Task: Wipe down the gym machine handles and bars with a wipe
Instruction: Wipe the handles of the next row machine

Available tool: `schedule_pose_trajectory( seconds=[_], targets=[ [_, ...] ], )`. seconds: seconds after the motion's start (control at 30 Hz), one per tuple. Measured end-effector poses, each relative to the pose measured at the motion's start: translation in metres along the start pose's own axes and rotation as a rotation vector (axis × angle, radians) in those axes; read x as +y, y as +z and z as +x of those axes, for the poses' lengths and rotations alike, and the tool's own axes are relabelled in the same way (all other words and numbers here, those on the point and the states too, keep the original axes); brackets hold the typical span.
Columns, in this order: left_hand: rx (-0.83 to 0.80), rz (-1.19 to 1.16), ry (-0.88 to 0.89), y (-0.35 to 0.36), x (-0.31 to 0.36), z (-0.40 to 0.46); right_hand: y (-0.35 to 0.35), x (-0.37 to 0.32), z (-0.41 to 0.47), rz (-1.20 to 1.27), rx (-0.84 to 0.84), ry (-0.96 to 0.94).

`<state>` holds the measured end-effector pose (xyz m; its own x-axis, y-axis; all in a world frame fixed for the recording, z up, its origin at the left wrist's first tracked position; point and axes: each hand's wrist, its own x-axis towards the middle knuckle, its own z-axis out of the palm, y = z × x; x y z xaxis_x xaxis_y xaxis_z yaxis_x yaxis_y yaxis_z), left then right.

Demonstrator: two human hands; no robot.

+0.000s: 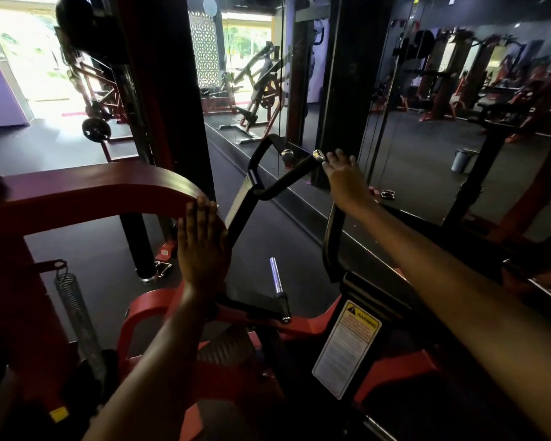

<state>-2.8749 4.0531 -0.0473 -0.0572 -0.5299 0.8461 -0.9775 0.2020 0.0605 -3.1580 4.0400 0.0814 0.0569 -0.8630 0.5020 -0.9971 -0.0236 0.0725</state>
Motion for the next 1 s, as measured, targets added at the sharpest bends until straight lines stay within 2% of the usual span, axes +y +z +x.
schedule_pose_trajectory(
  seconds=[0.1, 0.3, 0.43, 0.5, 0.6, 0.73, 0.83, 0.93, 1.0],
  targets=[
    [-0.013, 0.014, -0.025, 0.001, 0.000, 0.001, 0.014, 0.028, 0.006, -0.218, -0.158, -0.100],
    [-0.024, -0.004, -0.017, 0.004, -0.001, 0.001, 0.056, 0.008, -0.050, -0.140, -0.309, -0.241],
    [-0.094, -0.023, -0.024, -0.003, 0.000, 0.000, 0.057, -0.003, -0.103, 0.049, -0.265, -0.291],
    [-0.136, 0.001, -0.039, -0.006, 0.002, 0.001, 0.059, -0.002, -0.126, 0.191, -0.343, -0.313],
    [-0.188, 0.027, -0.061, -0.016, 0.006, 0.002, 0.052, -0.008, -0.148, 0.361, -0.474, -0.194],
    [-0.268, 0.046, -0.082, -0.030, 0.010, 0.002, 0.028, -0.028, -0.132, 0.554, -0.248, -0.094],
    [-0.313, -0.041, -0.140, -0.060, 0.021, 0.002, 0.008, -0.056, -0.117, 0.682, -0.082, 0.097],
    [-0.365, -0.135, -0.252, -0.100, 0.028, 0.000, -0.014, -0.080, -0.115, 0.753, -0.119, 0.213],
    [-0.387, -0.135, -0.301, -0.129, 0.030, -0.008, -0.029, -0.090, -0.124, 0.748, -0.140, 0.145]
  ],
)
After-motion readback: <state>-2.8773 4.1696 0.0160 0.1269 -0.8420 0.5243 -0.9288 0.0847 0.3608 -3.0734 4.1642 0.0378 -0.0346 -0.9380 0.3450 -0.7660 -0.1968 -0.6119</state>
